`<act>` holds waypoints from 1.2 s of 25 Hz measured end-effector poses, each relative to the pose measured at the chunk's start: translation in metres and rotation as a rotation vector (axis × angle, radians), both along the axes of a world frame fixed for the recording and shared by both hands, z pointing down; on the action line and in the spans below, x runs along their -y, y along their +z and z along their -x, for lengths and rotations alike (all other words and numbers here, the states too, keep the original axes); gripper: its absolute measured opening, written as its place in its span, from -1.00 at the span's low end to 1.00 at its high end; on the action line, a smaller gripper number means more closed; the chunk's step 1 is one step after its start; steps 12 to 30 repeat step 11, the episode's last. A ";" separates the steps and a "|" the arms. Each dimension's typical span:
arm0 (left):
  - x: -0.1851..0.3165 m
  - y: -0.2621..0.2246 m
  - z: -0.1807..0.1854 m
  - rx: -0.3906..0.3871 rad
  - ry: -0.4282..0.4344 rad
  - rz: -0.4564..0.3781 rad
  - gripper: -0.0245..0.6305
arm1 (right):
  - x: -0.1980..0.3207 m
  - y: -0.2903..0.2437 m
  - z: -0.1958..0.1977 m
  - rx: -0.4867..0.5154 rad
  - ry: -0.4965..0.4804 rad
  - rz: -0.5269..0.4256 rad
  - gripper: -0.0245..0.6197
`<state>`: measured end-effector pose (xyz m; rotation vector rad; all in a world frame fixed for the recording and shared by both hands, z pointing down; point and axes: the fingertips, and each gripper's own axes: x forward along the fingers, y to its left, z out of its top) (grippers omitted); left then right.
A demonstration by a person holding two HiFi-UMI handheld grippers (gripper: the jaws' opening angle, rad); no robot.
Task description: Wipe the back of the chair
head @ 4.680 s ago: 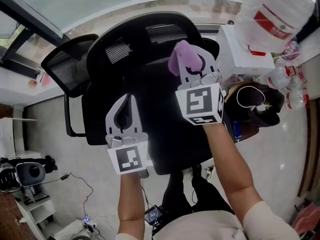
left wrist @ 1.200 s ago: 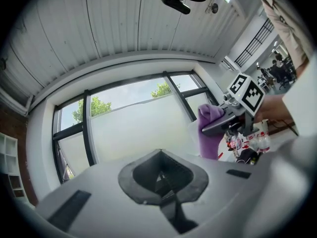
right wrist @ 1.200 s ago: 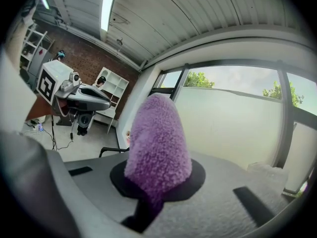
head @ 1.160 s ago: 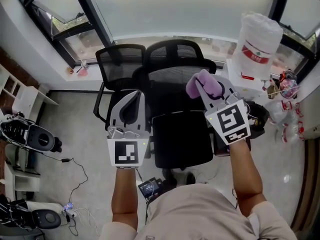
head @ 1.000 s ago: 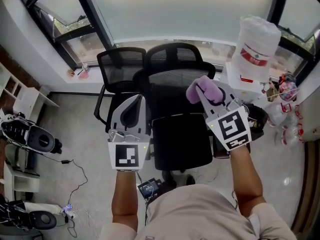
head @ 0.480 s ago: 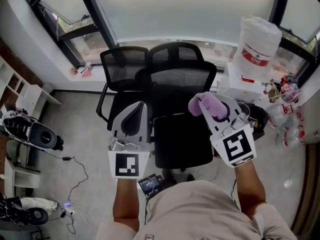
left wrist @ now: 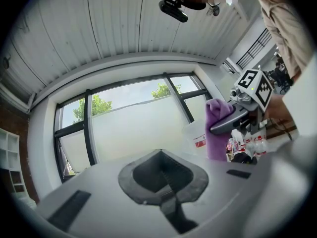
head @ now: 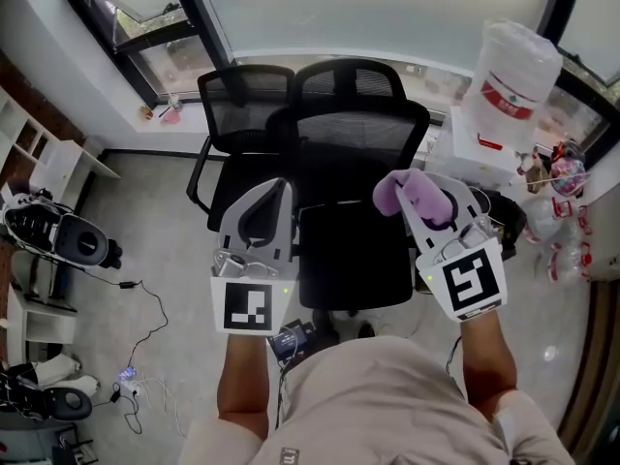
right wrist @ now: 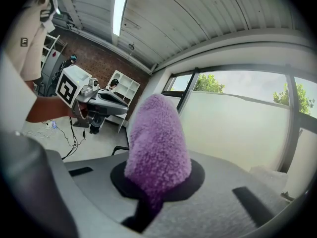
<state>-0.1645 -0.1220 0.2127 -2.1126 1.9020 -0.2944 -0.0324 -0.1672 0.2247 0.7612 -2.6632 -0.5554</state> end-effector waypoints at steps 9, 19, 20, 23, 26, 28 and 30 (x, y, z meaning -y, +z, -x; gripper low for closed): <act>0.006 0.007 -0.001 0.005 0.002 0.017 -0.91 | 0.008 0.005 0.000 -0.011 0.002 0.000 -0.87; 0.008 0.008 -0.002 0.006 0.003 0.021 -0.91 | 0.009 0.006 0.000 -0.012 0.001 0.001 -0.87; 0.008 0.008 -0.002 0.006 0.003 0.021 -0.91 | 0.009 0.006 0.000 -0.012 0.001 0.001 -0.87; 0.008 0.008 -0.002 0.006 0.003 0.021 -0.91 | 0.009 0.006 0.000 -0.012 0.001 0.001 -0.87; 0.008 0.008 -0.002 0.006 0.003 0.021 -0.91 | 0.009 0.006 0.000 -0.012 0.001 0.001 -0.87; 0.008 0.008 -0.002 0.006 0.003 0.021 -0.91 | 0.009 0.006 0.000 -0.012 0.001 0.001 -0.87; 0.008 0.008 -0.002 0.006 0.003 0.021 -0.91 | 0.009 0.006 0.000 -0.012 0.001 0.001 -0.87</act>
